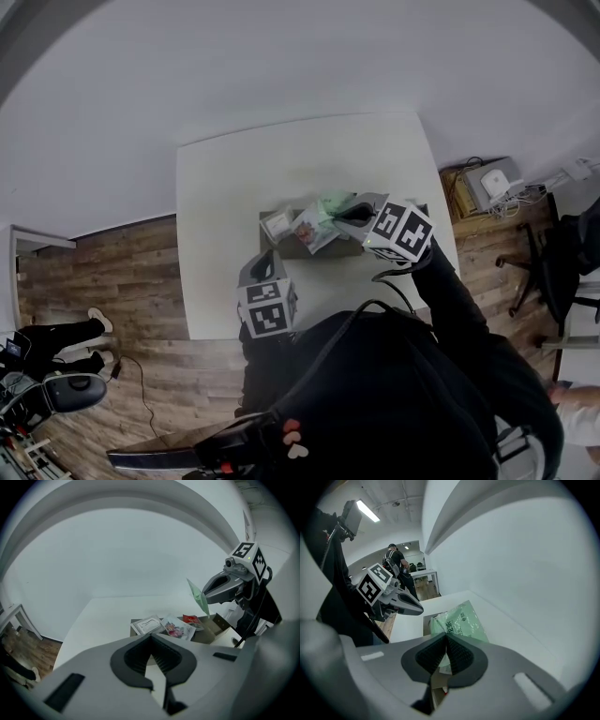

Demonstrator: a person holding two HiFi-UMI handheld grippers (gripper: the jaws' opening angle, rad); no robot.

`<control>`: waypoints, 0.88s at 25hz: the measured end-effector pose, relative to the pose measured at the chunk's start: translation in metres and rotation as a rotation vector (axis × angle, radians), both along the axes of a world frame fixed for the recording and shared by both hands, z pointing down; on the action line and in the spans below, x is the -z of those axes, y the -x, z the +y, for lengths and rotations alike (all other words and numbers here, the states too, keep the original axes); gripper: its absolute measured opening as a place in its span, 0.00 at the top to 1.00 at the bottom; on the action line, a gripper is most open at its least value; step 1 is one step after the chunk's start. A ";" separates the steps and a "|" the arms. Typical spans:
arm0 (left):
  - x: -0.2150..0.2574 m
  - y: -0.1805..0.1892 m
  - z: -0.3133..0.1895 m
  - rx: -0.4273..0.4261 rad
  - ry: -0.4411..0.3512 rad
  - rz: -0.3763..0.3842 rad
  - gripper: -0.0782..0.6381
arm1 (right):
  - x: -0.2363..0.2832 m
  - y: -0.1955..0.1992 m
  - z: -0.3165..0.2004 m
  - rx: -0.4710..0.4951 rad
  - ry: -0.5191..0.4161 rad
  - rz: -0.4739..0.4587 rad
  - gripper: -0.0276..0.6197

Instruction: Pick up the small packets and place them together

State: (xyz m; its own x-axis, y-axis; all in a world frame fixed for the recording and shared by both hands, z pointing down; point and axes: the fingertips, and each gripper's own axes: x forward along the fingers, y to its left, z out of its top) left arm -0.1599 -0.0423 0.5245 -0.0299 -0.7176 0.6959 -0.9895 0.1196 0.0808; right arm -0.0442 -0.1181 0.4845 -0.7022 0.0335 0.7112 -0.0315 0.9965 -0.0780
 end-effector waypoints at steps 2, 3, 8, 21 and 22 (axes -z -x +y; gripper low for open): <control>0.001 -0.002 -0.002 -0.004 -0.003 0.001 0.89 | -0.007 -0.001 0.004 0.007 0.015 0.016 0.95; 0.002 -0.003 -0.003 -0.005 -0.004 0.001 0.89 | -0.010 -0.002 0.006 0.009 0.024 0.023 0.95; 0.002 -0.006 -0.003 -0.010 -0.007 0.004 0.89 | -0.025 -0.005 0.011 0.006 0.061 0.056 0.95; -0.001 -0.005 -0.001 -0.001 -0.004 0.007 0.89 | -0.059 -0.012 0.017 -0.004 0.107 0.151 0.94; -0.001 -0.005 -0.001 -0.001 -0.003 0.004 0.89 | -0.060 -0.012 0.018 -0.004 0.115 0.147 0.94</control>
